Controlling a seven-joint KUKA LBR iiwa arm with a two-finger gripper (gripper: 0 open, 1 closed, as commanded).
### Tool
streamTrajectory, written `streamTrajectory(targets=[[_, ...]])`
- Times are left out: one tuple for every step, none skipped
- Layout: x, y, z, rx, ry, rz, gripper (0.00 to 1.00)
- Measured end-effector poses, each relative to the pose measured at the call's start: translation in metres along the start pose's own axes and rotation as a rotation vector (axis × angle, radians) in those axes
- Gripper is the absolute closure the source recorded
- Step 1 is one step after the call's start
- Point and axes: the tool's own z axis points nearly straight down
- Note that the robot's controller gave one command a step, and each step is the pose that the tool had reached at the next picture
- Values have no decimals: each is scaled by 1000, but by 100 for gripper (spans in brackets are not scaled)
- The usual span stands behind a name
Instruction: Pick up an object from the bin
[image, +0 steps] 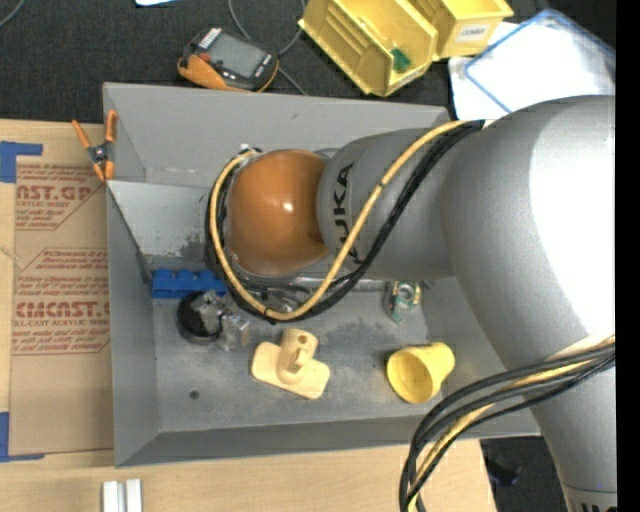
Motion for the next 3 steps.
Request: streamTrajectory(targets=[[0, 0, 0, 0, 0, 0, 100], [0, 0, -12, -1, 1, 0, 100], [0, 1, -22, -2, 2, 1, 100]])
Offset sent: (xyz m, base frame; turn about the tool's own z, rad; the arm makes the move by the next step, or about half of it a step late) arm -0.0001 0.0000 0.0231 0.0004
